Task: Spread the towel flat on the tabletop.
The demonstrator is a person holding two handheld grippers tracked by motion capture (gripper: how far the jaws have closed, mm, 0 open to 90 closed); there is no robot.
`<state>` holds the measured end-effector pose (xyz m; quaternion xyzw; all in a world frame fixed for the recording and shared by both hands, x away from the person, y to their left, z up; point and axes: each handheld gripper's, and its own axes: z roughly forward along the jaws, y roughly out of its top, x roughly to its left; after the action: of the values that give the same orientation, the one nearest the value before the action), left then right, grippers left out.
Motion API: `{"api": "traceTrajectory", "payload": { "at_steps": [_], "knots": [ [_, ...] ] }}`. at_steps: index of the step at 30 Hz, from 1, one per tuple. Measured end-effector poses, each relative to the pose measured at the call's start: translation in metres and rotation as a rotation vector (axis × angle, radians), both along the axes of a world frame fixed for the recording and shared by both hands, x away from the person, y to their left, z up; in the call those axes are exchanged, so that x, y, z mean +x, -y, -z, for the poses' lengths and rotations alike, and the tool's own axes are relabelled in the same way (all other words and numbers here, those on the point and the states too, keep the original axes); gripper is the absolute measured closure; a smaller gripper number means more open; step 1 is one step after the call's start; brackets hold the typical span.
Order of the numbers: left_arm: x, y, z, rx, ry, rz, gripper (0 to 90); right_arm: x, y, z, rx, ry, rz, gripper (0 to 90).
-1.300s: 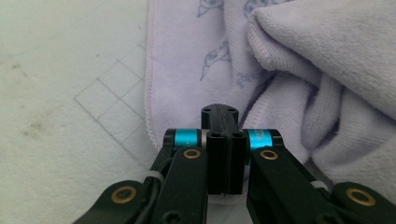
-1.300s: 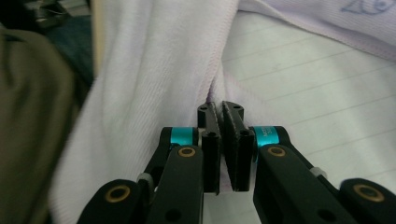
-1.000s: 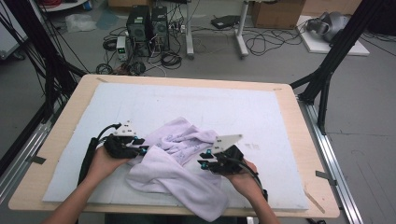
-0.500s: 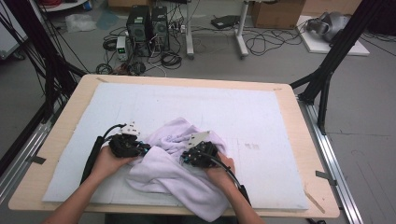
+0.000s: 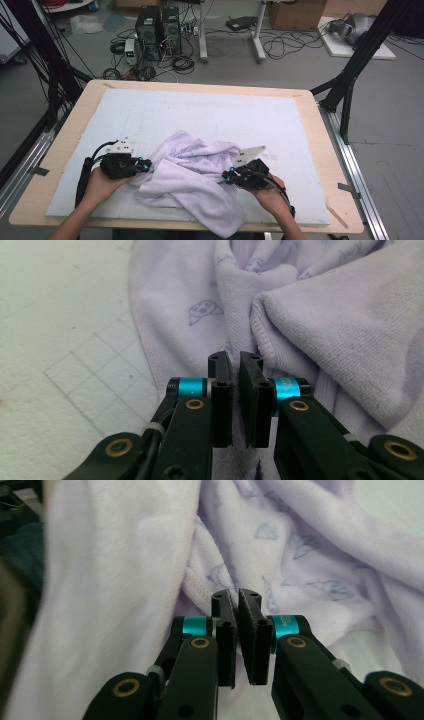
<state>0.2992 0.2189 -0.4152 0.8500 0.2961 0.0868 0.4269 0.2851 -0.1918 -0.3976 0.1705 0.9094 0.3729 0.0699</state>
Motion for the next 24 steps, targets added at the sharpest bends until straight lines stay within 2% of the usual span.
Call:
{"api": "traceTrajectory", "payload": {
  "at_steps": [2, 4, 6, 8, 9, 11, 12, 15, 16, 18, 20, 22, 24],
  "knots": [
    [-0.005, 0.004, -0.004, -0.013, 0.009, 0.033, 83.2, -0.008, 0.008, -0.005, 0.001, -0.001, -0.009, 86.3],
    [-0.005, 0.009, -0.008, -0.004, 0.029, 0.055, 77.5, -0.011, 0.013, -0.009, 0.0, -0.001, -0.032, 84.9],
    [0.0, 0.013, -0.011, 0.003, 0.04, 0.05, 65.7, -0.01, 0.016, -0.014, 0.029, 0.02, -0.029, 80.8],
    [0.009, 0.015, -0.012, 0.012, 0.048, 0.036, 58.5, -0.003, 0.016, -0.017, 0.073, 0.032, 0.001, 73.3],
    [0.015, 0.017, -0.011, 0.02, 0.05, 0.028, 57.4, 0.001, 0.014, -0.017, 0.079, 0.034, 0.008, 70.5],
    [0.026, 0.019, -0.008, 0.026, 0.037, 0.007, 55.8, 0.011, 0.005, -0.012, 0.073, 0.035, 0.016, 63.1],
    [0.03, 0.02, -0.005, 0.033, 0.029, 0.003, 54.4, 0.015, 0.001, -0.007, 0.073, 0.018, 0.006, 62.0],
    [0.038, 0.024, 0.008, 0.084, -0.032, 0.019, 52.8, 0.023, -0.016, 0.01, 0.042, -0.025, -0.029, 55.9],
    [0.038, 0.026, 0.013, 0.093, -0.042, 0.031, 53.6, 0.023, -0.021, 0.015, 0.025, -0.03, -0.043, 55.4],
    [0.034, 0.028, 0.019, 0.108, -0.053, 0.065, 67.5, 0.023, -0.028, 0.024, -0.007, -0.06, -0.058, 56.3],
    [0.03, 0.028, 0.02, 0.1, -0.052, 0.082, 79.1, 0.024, -0.031, 0.03, -0.029, -0.1, -0.074, 67.3],
    [0.025, 0.028, 0.017, 0.107, -0.046, 0.082, 83.3, 0.022, -0.03, 0.032, -0.005, -0.121, -0.096, 80.2],
    [0.019, 0.025, 0.017, 0.105, -0.041, 0.088, 84.4, 0.019, -0.028, 0.031, -0.005, -0.129, -0.112, 85.5]
  ]
}}
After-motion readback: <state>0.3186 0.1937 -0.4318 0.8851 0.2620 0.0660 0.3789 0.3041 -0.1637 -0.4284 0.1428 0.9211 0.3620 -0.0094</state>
